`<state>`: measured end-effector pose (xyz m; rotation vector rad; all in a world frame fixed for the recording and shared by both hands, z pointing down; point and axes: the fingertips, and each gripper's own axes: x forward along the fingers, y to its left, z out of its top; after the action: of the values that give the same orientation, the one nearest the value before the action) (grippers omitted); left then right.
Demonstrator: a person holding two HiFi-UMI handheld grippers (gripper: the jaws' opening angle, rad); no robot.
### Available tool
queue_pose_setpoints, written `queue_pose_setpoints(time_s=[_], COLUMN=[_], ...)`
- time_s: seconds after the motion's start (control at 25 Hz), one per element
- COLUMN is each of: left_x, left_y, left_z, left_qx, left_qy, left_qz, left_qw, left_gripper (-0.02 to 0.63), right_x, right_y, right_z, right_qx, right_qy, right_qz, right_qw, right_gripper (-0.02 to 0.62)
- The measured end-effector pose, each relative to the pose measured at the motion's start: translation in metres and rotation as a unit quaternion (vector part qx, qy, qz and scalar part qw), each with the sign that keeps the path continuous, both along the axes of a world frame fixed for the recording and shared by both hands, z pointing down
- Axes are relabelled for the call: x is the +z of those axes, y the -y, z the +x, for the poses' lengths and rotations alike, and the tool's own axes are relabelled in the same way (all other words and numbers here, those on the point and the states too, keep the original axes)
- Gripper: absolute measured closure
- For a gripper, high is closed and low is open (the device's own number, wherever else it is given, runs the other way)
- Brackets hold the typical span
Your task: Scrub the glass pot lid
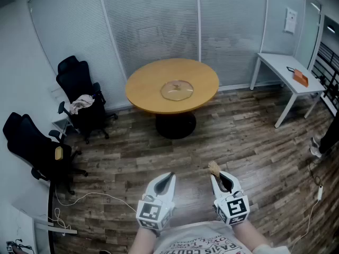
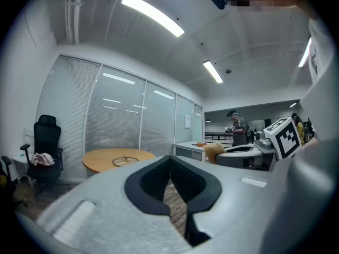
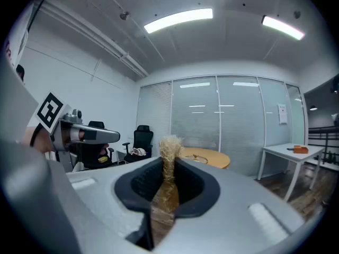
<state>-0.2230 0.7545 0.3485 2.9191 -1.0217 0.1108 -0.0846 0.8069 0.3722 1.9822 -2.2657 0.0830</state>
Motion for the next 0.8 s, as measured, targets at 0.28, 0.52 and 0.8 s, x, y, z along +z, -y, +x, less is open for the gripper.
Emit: queue_pose_setpoints(time_s=[0.28,0.52,0.8], left_x=[0.004,0.006,0.0], left_y=[0.0,0.001,0.015], left_z=[-0.003,-0.013,-0.039], left_qx=[0.007,0.001,-0.039], left_qy=[-0.002,-0.007,-0.026], left_qz=[0.0,-0.003,-0.003], left_qw=[1.0,1.0,0.9989], left_gripper=[0.598,0.598,0.598], right_x=[0.002,0.006,0.008], right_y=[-0.001,0.0,0.014], right_z=[-0.004,-0.007,-0.021], right_qx=[0.005,0.015,0.001], right_qy=[-0.002,0.014,0.02], right_qz=[0.001,-0.003,-0.011], right_qw=[1.0,1.0,1.0], right_gripper=[0.535,0.535,0.535])
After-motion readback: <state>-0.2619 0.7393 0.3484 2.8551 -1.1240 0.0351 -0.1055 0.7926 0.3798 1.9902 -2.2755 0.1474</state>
